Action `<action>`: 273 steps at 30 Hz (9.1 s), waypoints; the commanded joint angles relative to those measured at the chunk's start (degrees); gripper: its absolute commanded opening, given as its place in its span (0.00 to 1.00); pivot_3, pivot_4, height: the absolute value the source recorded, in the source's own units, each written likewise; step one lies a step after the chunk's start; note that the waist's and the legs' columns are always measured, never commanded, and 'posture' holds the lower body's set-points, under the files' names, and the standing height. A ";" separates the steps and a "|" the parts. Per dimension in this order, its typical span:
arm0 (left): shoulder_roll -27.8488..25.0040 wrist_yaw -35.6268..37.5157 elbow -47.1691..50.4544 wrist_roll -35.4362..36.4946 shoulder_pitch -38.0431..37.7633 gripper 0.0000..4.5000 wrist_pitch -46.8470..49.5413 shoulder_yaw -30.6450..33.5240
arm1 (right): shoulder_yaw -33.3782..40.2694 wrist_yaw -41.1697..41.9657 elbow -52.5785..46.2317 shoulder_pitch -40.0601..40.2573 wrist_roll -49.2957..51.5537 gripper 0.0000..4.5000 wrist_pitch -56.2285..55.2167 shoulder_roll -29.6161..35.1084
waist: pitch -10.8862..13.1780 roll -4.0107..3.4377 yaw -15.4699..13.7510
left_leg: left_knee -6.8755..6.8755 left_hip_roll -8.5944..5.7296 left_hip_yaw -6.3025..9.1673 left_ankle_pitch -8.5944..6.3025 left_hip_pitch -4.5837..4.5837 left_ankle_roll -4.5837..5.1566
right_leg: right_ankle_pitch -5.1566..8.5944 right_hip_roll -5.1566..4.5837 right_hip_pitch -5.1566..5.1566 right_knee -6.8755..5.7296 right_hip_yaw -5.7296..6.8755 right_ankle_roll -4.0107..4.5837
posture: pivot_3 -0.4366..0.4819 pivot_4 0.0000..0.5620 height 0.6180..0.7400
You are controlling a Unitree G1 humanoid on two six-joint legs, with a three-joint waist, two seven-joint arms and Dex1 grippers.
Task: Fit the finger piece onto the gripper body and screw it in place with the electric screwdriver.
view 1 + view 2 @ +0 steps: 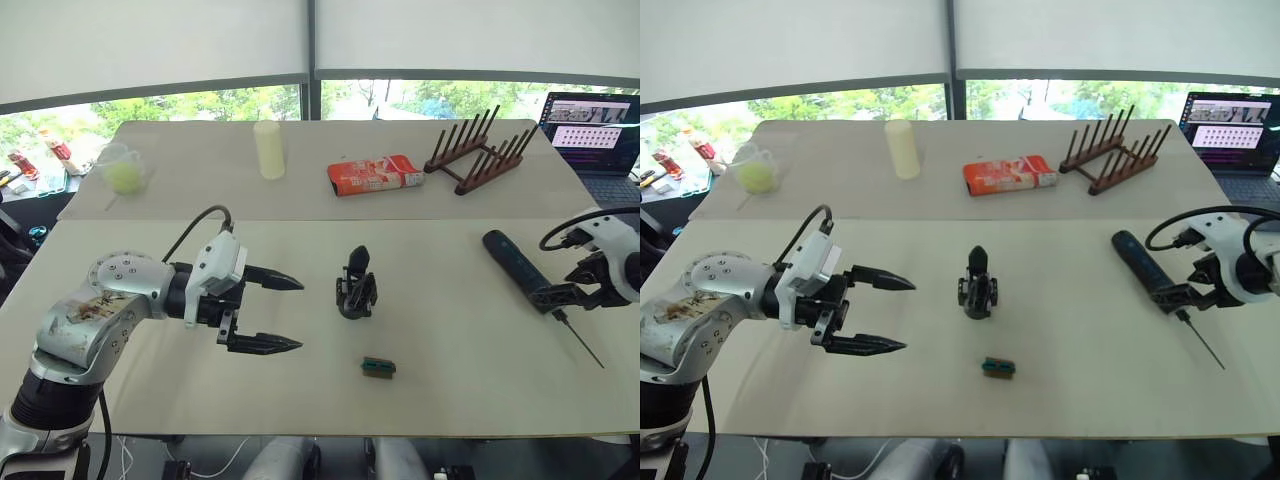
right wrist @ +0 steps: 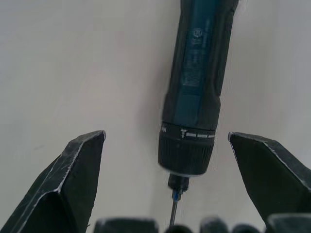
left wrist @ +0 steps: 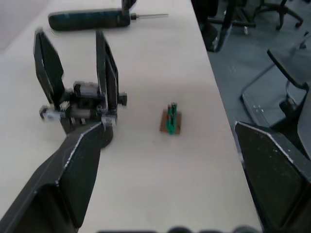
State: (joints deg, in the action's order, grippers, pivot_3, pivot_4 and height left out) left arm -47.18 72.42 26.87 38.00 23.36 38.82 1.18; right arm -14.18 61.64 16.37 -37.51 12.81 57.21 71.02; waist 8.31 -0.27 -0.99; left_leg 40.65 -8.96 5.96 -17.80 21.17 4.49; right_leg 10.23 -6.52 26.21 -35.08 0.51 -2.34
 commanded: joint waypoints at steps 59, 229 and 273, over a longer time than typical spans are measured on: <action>-4.23 5.08 1.55 1.65 5.23 1.00 -5.08 -5.47 | 2.92 24.63 -4.56 11.01 -13.87 0.43 -30.65 -1.62 | 0.47 0.12 -0.43 | 0.19 -0.08 0.11 0.04 -0.03 -0.08 | -0.01 0.07 -0.10 -0.04 0.17 0.01 | 0.48 0.27 1.00; 17.60 7.56 -28.00 -20.87 0.00 1.00 -33.31 -19.83 | 21.59 -31.88 -73.27 55.30 21.63 0.43 -37.26 -41.03 | 0.53 -0.05 0.10 | -0.75 -0.02 0.00 0.47 -0.85 0.07 | -0.07 0.53 -0.30 -0.07 -0.12 0.14 | 0.48 0.27 1.00; 17.32 7.64 -27.14 -21.06 -1.00 1.00 -33.50 -20.14 | 19.92 -32.01 -72.95 55.89 19.82 0.43 -38.84 -41.46 | 0.53 -0.05 0.13 | -0.75 -0.02 0.00 0.47 -0.85 0.07 | -0.07 0.54 -0.30 -0.07 -0.13 0.14 | 0.48 0.27 1.00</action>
State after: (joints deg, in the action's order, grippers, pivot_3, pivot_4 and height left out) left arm -29.74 79.89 -1.51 17.05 22.21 6.13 -18.98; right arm 5.06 29.77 -53.76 19.02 31.99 20.51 29.90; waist 8.84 -0.32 -0.86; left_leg 39.90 -8.98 5.95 -17.33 20.32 4.56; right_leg 10.15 -5.98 25.91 -35.14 0.38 -2.20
